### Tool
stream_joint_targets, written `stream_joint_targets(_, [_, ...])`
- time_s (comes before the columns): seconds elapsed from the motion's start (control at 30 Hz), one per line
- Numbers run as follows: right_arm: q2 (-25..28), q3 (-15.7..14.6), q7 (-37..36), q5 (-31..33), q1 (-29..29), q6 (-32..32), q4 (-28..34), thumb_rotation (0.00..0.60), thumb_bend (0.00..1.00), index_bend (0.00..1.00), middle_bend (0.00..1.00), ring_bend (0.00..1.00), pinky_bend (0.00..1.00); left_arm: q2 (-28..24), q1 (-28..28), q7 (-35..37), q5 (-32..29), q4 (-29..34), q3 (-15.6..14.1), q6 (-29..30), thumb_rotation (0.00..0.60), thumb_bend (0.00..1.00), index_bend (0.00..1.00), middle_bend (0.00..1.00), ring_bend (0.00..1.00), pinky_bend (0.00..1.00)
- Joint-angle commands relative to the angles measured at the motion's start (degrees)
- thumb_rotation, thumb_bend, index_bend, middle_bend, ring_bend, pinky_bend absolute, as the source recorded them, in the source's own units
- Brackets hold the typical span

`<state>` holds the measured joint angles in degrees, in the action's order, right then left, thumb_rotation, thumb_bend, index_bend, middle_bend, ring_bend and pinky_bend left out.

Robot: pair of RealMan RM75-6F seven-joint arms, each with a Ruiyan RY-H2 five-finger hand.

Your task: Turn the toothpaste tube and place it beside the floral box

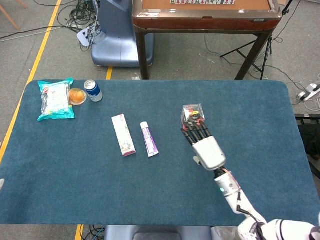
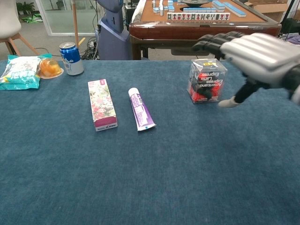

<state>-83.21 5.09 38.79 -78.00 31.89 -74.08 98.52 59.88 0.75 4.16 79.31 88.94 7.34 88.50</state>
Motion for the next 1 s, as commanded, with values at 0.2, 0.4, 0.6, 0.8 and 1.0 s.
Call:
stream_joint_targets(0.2, [12.8, -5.8, -5.1, -5.8, -10.6, -10.7, 6.6, 0.600, 0.00, 0.09, 0.00, 0.00, 0.06, 0.7, -1.3, -3.4, 4.8, 3.9, -1.1, 1.6, 0.600, 0.24, 0.65, 0.60, 0.43, 0.51])
stream_joint_targets(0.4, [16.3, -6.5, -11.5, -5.8, -15.6, -14.9, 6.3, 0.600, 0.00, 0.09, 0.00, 0.00, 0.06, 1.1, -2.4, -4.6, 5.0, 4.7, -1.4, 0.2, 0.600, 0.24, 0.65, 0.60, 0.43, 0.51])
stream_joint_targets(0.6, [17.6, -7.2, -15.6, -5.2, -20.5, -18.3, 4.4, 0.600, 0.00, 0.09, 0.00, 0.00, 0.06, 1.3, -2.7, -5.3, 5.6, 4.9, -1.8, 0.3, 0.600, 0.24, 0.65, 0.59, 0.42, 0.51])
stream_joint_targets(0.8, [19.0, -6.8, -21.1, -3.2, -24.0, -19.4, 2.4, 0.600, 0.00, 0.09, 0.00, 0.00, 0.06, 1.6, -2.8, -6.0, 6.4, 5.0, -2.4, 0.5, 0.600, 0.24, 0.64, 0.59, 0.41, 0.51])
stream_joint_targets(1.0, [20.8, -5.3, -25.5, -3.8, -25.2, -19.8, 1.8, 0.600, 0.00, 0.09, 0.00, 0.00, 0.06, 2.1, -3.0, -6.2, 7.5, 4.9, -3.0, 0.6, 0.600, 0.24, 0.63, 0.59, 0.41, 0.51])
